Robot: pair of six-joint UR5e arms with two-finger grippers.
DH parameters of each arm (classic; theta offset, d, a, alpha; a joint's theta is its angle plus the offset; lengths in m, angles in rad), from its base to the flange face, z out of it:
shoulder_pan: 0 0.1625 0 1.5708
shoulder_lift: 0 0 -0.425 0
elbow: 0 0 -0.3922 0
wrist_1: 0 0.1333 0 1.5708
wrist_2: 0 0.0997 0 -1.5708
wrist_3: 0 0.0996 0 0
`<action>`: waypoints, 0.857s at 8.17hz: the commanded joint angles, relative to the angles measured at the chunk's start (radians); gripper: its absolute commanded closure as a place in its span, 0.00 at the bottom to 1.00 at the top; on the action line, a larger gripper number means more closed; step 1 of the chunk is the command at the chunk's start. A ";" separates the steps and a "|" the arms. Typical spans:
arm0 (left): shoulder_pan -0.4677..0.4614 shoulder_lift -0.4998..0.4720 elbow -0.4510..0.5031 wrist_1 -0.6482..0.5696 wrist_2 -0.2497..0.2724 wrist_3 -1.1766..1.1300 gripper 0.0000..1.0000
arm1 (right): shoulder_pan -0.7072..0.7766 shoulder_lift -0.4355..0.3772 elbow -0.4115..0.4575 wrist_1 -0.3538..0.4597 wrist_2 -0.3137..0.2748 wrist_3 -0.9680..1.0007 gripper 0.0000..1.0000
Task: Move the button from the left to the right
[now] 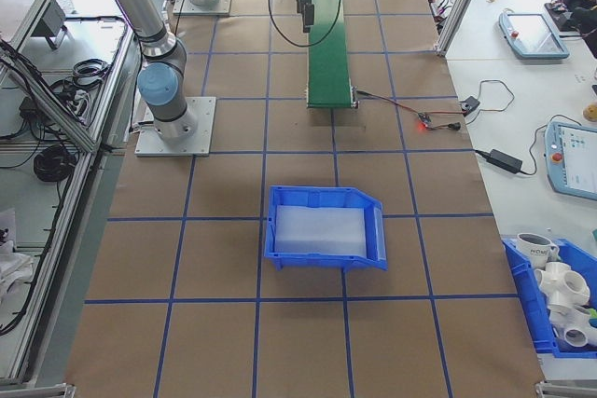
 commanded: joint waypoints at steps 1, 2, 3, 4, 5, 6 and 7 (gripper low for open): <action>-0.022 0.164 0.006 -0.112 -0.011 -0.028 0.90 | 0.000 0.000 0.000 0.000 0.000 0.000 0.00; -0.047 0.239 0.006 -0.200 -0.013 -0.065 0.90 | 0.000 0.000 0.000 0.000 0.000 -0.002 0.00; -0.093 0.307 0.005 -0.296 -0.014 -0.178 0.90 | 0.000 0.000 0.000 0.000 0.000 -0.002 0.00; -0.170 0.360 0.000 -0.363 -0.014 -0.349 0.90 | 0.000 0.000 0.000 0.000 -0.002 -0.002 0.00; -0.260 0.410 -0.006 -0.430 -0.014 -0.507 0.90 | 0.000 0.000 0.000 0.000 0.000 -0.002 0.00; -0.360 0.463 -0.007 -0.479 -0.013 -0.650 0.90 | 0.000 0.000 0.000 0.000 -0.002 -0.002 0.00; -0.449 0.499 -0.007 -0.513 -0.046 -0.814 0.90 | 0.000 0.000 0.000 0.000 -0.002 -0.002 0.00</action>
